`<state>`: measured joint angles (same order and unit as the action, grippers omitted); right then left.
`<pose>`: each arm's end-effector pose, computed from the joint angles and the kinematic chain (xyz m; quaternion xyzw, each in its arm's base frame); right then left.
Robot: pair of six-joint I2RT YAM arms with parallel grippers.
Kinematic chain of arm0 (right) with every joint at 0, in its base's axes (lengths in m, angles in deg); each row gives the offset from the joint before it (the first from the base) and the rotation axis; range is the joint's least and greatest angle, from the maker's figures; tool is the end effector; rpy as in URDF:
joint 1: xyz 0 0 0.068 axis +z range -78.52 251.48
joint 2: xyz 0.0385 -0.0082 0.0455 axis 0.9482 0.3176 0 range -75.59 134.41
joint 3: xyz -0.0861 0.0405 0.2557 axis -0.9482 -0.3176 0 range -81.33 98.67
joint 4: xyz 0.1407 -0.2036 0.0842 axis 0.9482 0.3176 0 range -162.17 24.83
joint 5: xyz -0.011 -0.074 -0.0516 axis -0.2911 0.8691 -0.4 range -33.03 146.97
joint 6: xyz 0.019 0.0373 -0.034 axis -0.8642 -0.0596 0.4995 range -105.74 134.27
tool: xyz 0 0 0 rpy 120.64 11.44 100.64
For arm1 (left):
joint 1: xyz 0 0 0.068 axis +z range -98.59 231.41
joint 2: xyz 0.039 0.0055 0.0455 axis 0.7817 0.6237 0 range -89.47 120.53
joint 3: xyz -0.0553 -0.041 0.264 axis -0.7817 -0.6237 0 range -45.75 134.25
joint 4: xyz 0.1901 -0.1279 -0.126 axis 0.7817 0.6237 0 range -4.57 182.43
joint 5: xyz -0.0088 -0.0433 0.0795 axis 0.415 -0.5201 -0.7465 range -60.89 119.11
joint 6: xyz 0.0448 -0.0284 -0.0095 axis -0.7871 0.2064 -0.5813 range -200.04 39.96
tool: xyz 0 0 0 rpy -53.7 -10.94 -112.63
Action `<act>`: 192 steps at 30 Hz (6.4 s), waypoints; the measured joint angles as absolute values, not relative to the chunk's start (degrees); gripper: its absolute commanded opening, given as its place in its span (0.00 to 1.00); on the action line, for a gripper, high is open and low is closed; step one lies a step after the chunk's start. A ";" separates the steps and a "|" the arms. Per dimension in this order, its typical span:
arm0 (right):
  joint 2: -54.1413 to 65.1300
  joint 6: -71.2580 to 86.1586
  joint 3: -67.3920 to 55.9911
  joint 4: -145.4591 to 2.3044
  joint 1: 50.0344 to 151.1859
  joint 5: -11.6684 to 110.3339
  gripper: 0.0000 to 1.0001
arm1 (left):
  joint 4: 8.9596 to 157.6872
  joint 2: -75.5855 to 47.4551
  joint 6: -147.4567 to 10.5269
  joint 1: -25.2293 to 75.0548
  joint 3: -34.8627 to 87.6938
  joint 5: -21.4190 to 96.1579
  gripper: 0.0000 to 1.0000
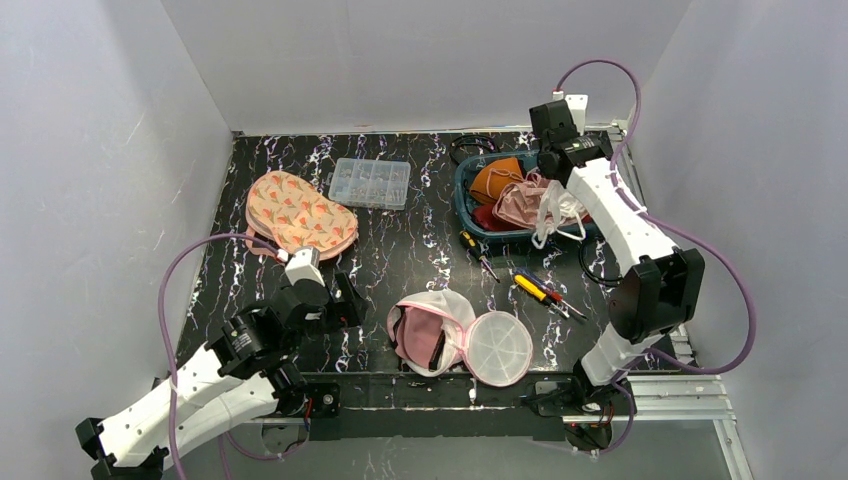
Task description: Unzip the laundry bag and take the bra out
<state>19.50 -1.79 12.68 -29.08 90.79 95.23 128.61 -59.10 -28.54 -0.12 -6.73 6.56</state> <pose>0.3495 0.0990 0.3608 0.1028 0.8735 -0.1758 0.4422 0.0814 -0.0804 0.2825 -0.0908 0.8681 -0.2496 0.4195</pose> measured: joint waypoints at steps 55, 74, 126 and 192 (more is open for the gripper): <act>13.91 -10.25 -15.93 -54.30 76.17 81.81 0.29 | 120.58 -51.87 -29.46 -0.12 -11.60 15.26 0.84; 32.07 -11.80 -1.59 -60.53 72.57 78.36 0.57 | 123.29 -50.99 -29.52 -0.12 -10.92 14.91 0.84; 14.10 -9.37 -13.35 -49.21 80.67 66.19 0.01 | 121.35 -54.53 -24.93 -0.12 -14.20 21.29 0.80; -17.90 -23.60 -42.11 -58.87 149.35 81.29 0.72 | 114.94 -59.10 -32.52 -0.07 -20.83 16.18 0.74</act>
